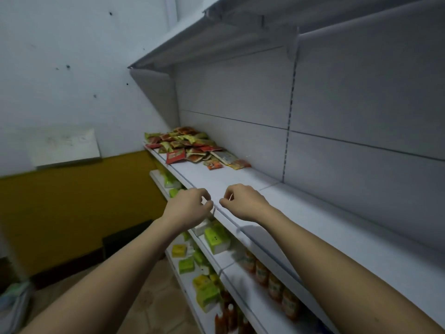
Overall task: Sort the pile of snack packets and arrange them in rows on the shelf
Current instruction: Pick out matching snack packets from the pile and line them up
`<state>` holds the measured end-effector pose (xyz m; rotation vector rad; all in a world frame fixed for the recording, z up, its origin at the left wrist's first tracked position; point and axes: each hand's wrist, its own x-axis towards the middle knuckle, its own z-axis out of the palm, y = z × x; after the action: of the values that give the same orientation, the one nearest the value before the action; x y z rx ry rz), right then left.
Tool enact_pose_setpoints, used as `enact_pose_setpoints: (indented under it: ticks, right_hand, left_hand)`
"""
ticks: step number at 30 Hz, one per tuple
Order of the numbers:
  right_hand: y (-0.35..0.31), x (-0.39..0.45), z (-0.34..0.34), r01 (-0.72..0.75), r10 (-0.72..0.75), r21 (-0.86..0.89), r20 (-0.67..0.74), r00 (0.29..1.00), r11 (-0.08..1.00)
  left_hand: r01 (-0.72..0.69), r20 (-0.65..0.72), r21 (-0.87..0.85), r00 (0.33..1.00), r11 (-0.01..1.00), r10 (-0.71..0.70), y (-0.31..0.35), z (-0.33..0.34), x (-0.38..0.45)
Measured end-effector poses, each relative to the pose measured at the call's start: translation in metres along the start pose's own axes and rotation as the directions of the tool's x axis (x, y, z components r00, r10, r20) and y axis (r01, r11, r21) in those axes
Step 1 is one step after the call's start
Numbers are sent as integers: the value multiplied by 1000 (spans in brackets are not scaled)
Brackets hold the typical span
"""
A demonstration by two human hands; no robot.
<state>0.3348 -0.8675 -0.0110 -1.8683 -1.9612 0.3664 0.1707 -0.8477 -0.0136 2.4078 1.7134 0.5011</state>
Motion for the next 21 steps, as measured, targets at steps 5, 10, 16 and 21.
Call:
enact_pose_setpoints:
  ticks: [5, 10, 16, 21]
  right_hand:
    - [-8, 107, 20, 54, -55, 46, 14, 998, 997]
    - [-19, 202, 37, 74, -79, 64, 76, 994, 995]
    - [-41, 301, 75, 78, -86, 73, 125, 988, 994]
    - [-65, 388, 117, 22, -29, 62, 120, 992, 998]
  left_hand:
    - [36, -20, 25, 999, 999, -36, -44, 0, 84]
    - [80, -8, 8, 997, 997, -80, -85, 1, 164]
    - [84, 8, -6, 996, 996, -84, -154, 8, 239]
    - [85, 11, -64, 996, 994, -85, -235, 14, 310]
